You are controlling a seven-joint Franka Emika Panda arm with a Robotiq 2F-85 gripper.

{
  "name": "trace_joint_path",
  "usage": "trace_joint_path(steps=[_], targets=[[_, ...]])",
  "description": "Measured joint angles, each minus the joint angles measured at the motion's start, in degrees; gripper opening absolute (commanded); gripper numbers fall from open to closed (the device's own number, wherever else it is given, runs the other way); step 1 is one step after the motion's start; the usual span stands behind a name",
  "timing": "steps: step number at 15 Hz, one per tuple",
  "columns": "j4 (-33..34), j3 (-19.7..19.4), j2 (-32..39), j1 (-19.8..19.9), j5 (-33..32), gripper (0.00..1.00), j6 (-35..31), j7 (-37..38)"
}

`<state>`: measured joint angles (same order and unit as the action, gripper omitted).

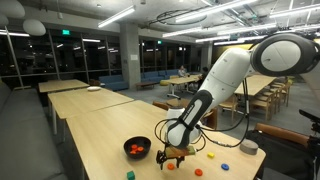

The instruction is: Pick up the orange objects from the table and put them in the bowl

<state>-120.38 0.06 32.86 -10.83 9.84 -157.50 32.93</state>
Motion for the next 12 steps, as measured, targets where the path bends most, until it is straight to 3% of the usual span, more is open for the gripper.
trace_joint_path(steps=[7, 12], targets=[[0.03, -2.54, 0.00, -0.53, -0.38, 1.00, 1.18, 0.00], [0.72, -3.82, 0.00, -1.66, -2.15, 1.00, 5.64, 0.06]])
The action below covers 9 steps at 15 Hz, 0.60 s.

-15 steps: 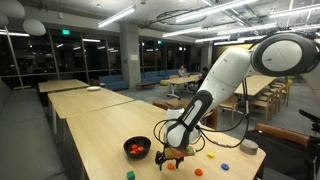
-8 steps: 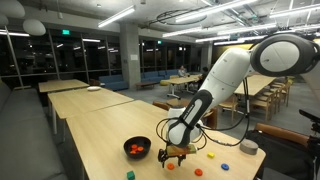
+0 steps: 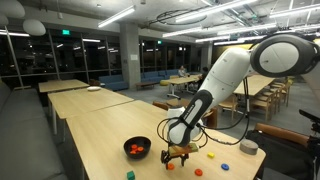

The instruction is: Pick up the orange objects from the table and put them in the bowl

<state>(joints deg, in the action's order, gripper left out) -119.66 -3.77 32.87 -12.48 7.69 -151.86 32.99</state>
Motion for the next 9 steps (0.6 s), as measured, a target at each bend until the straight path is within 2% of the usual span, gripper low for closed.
trace_joint_path(steps=[9], targets=[[1.24, -0.18, 0.00, -0.61, -1.04, 1.00, 1.76, -0.01]])
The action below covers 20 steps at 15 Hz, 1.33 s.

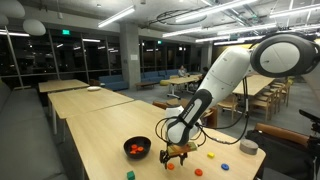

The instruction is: Pick up the orange objects from the table and put them in the bowl

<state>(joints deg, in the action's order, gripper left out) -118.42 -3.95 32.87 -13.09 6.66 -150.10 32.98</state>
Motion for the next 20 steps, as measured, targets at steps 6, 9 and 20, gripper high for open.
trace_joint_path(steps=[6, 9, 20], targets=[[0.51, 0.05, 0.26, 0.00, 0.00, 0.74, 0.01, -0.03], [0.93, 0.20, 0.61, 0.02, 0.00, 0.49, 0.45, -0.08], [3.09, 0.51, 1.05, 0.28, 0.00, 0.25, 2.36, -0.33]])
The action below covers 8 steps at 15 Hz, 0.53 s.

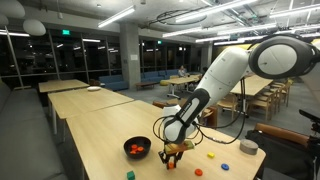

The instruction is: Pick up the orange objects from the table and put them in the bowl

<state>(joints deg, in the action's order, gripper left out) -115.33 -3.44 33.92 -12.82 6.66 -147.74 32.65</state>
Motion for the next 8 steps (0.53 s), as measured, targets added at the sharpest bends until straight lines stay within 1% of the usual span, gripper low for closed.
trace_joint_path(steps=[5, 8], targets=[[3.14, -1.23, -1.62, 0.14, -1.61, 0.25, 0.59, -0.59], [7.15, -1.76, -2.65, 0.41, -3.51, 0.25, 3.59, -2.03]])
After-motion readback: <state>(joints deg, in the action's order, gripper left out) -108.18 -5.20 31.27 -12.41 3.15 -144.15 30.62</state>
